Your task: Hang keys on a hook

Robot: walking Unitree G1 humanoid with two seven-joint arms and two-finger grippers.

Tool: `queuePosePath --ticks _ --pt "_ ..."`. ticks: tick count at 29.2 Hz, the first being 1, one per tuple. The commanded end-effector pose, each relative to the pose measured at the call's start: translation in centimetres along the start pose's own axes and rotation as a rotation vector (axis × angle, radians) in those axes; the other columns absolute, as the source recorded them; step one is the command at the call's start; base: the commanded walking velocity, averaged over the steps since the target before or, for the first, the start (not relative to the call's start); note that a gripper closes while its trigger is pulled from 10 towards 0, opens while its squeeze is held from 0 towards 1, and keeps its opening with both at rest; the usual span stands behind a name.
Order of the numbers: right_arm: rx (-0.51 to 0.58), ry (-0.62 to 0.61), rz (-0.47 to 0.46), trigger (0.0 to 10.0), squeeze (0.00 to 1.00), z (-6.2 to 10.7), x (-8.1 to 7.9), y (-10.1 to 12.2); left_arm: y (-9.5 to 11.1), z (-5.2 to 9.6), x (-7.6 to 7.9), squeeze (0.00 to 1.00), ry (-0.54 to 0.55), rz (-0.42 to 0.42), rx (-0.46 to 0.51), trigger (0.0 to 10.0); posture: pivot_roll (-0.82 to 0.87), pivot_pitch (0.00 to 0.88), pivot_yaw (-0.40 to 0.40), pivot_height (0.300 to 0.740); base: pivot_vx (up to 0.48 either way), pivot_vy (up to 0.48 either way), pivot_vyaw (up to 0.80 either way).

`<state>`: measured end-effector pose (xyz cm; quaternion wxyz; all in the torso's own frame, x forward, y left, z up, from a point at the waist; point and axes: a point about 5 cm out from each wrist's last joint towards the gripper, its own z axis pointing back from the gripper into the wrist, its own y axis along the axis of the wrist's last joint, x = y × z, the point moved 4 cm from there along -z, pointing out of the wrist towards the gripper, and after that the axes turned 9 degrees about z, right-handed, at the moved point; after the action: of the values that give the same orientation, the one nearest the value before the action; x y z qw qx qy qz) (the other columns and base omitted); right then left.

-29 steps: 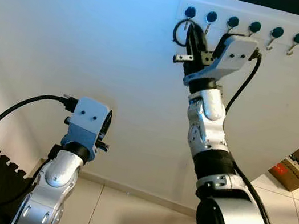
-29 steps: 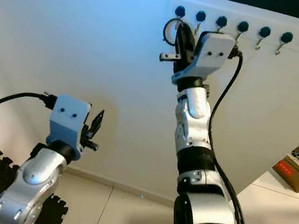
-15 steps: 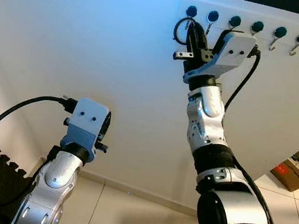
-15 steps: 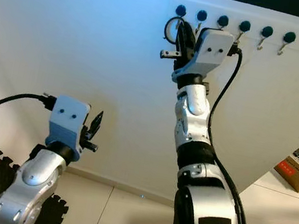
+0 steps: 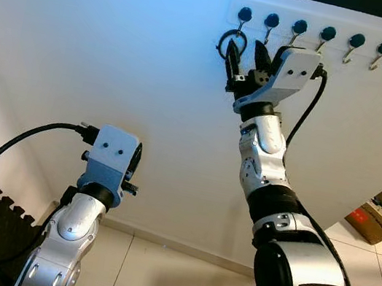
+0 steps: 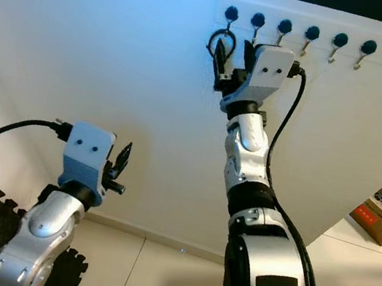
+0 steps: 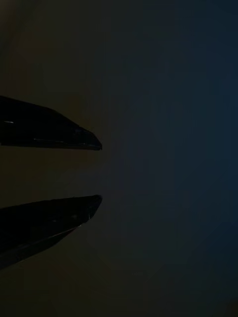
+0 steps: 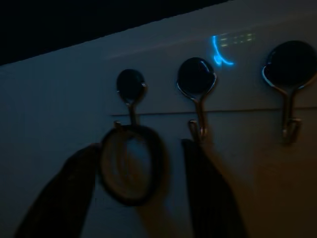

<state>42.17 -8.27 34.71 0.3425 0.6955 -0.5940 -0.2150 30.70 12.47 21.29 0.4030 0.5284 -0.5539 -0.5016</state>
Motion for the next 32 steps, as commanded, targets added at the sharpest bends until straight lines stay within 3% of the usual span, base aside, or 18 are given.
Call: queuePosePath --ticks 1,5,10,13,15,18,20,23,24,26,28,32 --pt "0.03 0.017 -0.012 10.0 0.0 1.0 -0.4 -0.1 -0.2 0.2 0.0 0.0 0.004 -0.016 -0.01 10.0 0.2 0.218 0.019 0.74 0.0 0.0 0.0" --pt "0.045 0.04 -0.012 10.0 0.0 1.7 -0.7 -0.2 -0.2 0.3 0.0 0.0 0.004 -0.015 -0.012 10.0 0.19 0.219 0.019 0.74 0.0 0.0 0.0" --pt "0.048 0.083 0.018 10.0 0.0 5.2 -1.3 -0.6 -0.6 0.4 0.1 0.0 -0.002 -0.016 -0.021 10.0 0.18 0.226 0.023 0.74 0.0 0.0 0.0" --pt "-0.009 0.052 0.052 10.0 0.0 7.7 -0.7 -1.8 -0.8 0.5 0.2 0.0 -0.01 -0.019 -0.028 10.0 0.16 0.227 0.025 0.74 0.0 0.0 0.0" --pt "-0.009 0.052 0.052 10.0 0.0 7.7 -0.7 -1.8 -0.8 0.5 0.2 0.0 -0.01 -0.019 -0.028 10.0 0.16 0.227 0.025 0.74 0.0 0.0 0.0" --pt "-0.132 -0.011 0.134 10.0 0.0 11.6 0.9 -4.1 -1.2 0.6 0.5 0.0 -0.03 -0.017 -0.037 10.0 0.15 0.228 0.024 0.74 0.0 0.0 0.0" --pt "-0.132 -0.011 0.134 10.0 0.0 11.6 0.9 -4.1 -1.2 0.6 0.5 0.0 -0.03 -0.017 -0.037 10.0 0.15 0.228 0.024 0.74 0.0 0.0 0.0" --pt "-0.325 -0.087 0.198 10.0 0.0 17.0 2.4 -6.9 -1.5 0.6 0.5 0.0 -0.032 -0.001 -0.044 10.0 0.13 0.223 0.021 0.74 0.0 0.0 0.0" --pt "-0.325 -0.087 0.198 10.0 0.0 17.0 2.4 -6.9 -1.5 0.6 0.5 0.0 -0.032 -0.001 -0.044 10.0 0.13 0.223 0.021 0.74 0.0 0.0 0.0" --pt "-0.452 -0.108 0.204 10.0 0.0 20.3 2.7 -8.5 -1.8 0.6 0.4 0.0 -0.025 0.003 -0.05 10.0 0.12 0.22 0.02 0.74 0.0 0.0 0.0" --pt "-0.529 -0.126 0.214 10.0 0.0 22.5 2.8 -9.2 -2.1 0.6 0.3 0.0 -0.023 0.0 -0.055 10.0 0.12 0.22 0.019 0.74 0.0 0.0 0.0" --pt "-0.574 -0.176 0.257 10.0 0.0 24.1 3.5 -9.1 -2.7 0.8 0.3 0.0 -0.018 -0.012 -0.067 10.0 0.11 0.218 0.018 0.74 0.0 0.0 0.0"
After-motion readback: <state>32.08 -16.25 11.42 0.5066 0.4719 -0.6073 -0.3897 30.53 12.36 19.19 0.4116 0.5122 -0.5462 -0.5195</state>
